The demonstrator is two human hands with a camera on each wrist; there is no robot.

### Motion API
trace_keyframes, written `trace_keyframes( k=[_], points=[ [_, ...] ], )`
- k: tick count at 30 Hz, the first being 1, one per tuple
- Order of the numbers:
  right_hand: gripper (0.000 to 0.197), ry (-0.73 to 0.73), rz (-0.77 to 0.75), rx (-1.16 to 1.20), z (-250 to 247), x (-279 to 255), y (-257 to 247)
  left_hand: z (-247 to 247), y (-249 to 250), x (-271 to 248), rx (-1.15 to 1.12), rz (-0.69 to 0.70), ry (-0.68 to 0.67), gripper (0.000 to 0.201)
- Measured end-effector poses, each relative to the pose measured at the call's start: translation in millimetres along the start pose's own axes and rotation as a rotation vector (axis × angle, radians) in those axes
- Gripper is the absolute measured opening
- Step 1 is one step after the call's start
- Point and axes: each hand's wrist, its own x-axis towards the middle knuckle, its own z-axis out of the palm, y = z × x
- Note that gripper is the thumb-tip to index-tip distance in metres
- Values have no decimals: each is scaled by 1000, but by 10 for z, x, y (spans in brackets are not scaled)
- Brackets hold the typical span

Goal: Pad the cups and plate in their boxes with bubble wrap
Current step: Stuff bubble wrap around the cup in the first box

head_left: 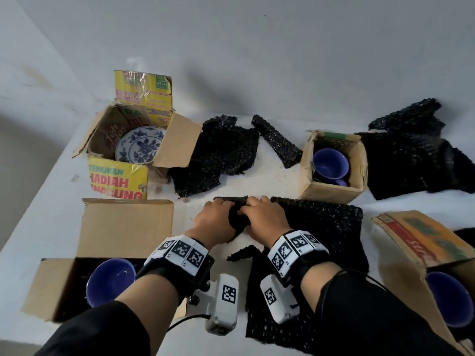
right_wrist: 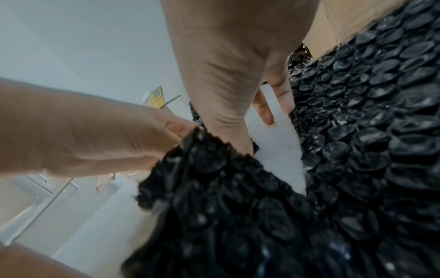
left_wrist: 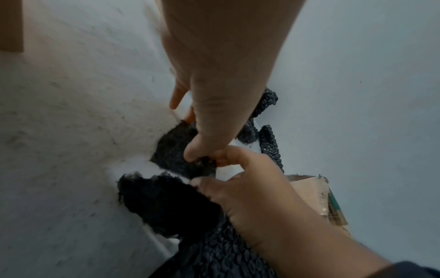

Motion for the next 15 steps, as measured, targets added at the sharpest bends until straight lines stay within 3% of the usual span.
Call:
trace_keyframes(
  k=[4,7,9,12,15],
  points=[
    [20,71,35,54,-63,-7,56,53,-2,51,39,3,-6,63],
    [16,116,45,217,-203,-40,45,15,33,46,46,46,84,30],
    [12,179,44,331,-365,-60,21,-96,57,28,-82,76,188,15],
    [19,264,18,487,-642,-96,-20,-353,47,-43,-372,121,300,12],
    [27,283,-61,629,-882,-158,-114,-682,-15,-249,-691,134,299,6]
  ],
)
